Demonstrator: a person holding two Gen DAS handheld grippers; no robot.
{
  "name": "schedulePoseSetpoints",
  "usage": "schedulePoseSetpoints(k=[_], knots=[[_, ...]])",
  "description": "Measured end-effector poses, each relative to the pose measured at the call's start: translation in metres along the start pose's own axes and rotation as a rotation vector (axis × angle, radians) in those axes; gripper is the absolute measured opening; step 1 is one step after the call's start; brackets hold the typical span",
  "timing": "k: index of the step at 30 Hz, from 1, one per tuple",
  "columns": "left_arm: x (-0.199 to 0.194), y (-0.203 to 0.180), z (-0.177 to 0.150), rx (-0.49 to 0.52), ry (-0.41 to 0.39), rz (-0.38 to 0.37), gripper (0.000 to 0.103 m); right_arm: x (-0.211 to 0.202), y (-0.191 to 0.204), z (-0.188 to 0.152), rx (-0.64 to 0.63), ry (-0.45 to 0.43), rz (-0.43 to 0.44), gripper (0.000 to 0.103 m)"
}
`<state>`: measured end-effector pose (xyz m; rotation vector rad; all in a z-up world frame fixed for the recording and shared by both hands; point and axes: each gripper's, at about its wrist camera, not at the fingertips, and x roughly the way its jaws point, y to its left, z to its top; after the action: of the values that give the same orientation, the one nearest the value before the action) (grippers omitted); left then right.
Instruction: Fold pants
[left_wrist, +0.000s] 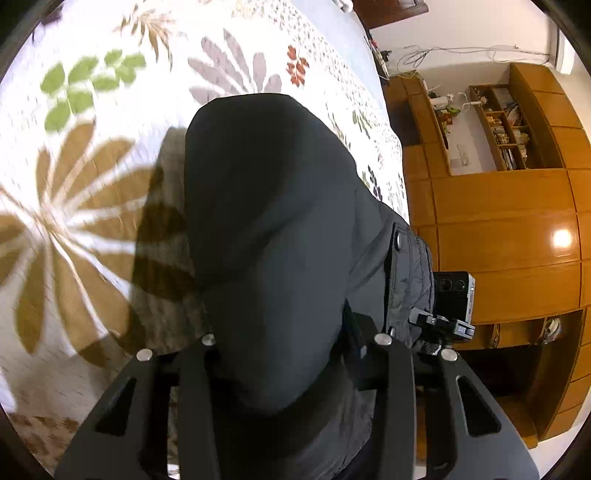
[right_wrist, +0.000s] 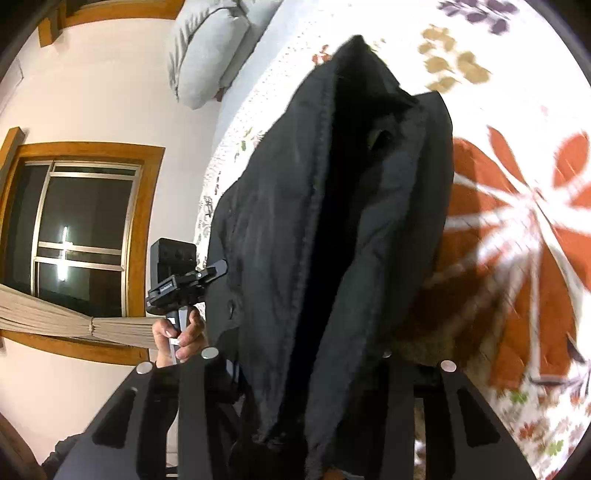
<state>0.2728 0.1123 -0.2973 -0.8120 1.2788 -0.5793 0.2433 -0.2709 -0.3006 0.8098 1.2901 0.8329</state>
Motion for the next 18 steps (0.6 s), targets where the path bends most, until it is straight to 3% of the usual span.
schedulePoseSetpoints(k=[6, 12, 18], knots=[[-0.03, -0.003, 0.049, 0.021, -0.044, 0.032, 0.039, 0.024, 0.032, 0.053, -0.035, -0.004, -0.003, 0.041], [-0.055, 0.011, 0.133, 0.01, -0.089, 0.066, 0.039, 0.069, 0.059, 0.138, -0.075, 0.007, -0.024, 0.041], [-0.065, 0.041, 0.202, -0.035, -0.115, 0.095, 0.039, 0.101, 0.066, 0.199, -0.092, 0.02, -0.052, 0.041]])
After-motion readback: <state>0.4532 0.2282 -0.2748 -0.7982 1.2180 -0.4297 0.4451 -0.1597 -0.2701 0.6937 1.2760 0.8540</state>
